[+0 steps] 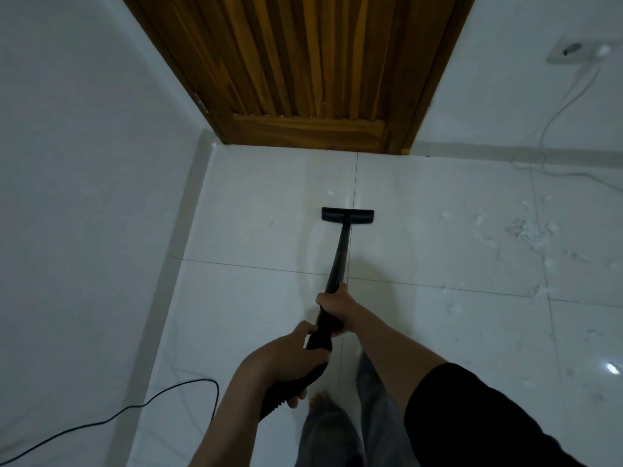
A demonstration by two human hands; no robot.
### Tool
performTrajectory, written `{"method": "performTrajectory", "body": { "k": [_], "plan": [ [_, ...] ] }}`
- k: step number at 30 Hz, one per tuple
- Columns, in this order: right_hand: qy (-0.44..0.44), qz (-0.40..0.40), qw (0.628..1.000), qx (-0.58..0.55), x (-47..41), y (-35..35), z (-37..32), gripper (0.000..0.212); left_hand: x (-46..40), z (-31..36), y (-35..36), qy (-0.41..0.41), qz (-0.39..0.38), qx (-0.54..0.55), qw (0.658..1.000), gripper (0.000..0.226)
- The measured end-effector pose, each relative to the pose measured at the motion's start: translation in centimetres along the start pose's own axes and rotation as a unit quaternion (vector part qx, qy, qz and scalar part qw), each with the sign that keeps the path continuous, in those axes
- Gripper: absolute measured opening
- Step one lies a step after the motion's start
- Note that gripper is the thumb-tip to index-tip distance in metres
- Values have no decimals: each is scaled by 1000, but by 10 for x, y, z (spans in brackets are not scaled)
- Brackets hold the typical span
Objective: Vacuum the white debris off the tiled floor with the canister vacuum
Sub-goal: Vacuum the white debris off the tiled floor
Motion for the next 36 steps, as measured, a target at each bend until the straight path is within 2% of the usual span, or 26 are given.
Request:
{"method": "performTrajectory", "body": {
  "k": [6, 17, 29, 36],
  "plan": [
    [-1, 17, 1000, 9, 26, 31, 44, 66, 22, -47, 27, 22, -9, 29, 999, 59],
    [6, 8, 1000, 3, 63, 65, 112, 62, 64, -102, 68, 22, -16, 16, 1000, 53],
    [-6, -17, 1000, 17, 85, 52, 174, 72, 93, -110, 138, -18, 11, 4, 1000, 53],
    [-11, -38, 998, 41, 113, 29, 228, 64, 126, -109, 194, -34, 18, -12, 999, 48]
  ]
}}
Point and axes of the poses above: each hand's wrist, its own x-axis away from the middle knuckle, its own y-axis out of the palm, z = x × y, the point moved 2 cm from there along -x, towards the middle knuckle, and after that the axes turned 10 degrees about z, right-handed, at the moved point
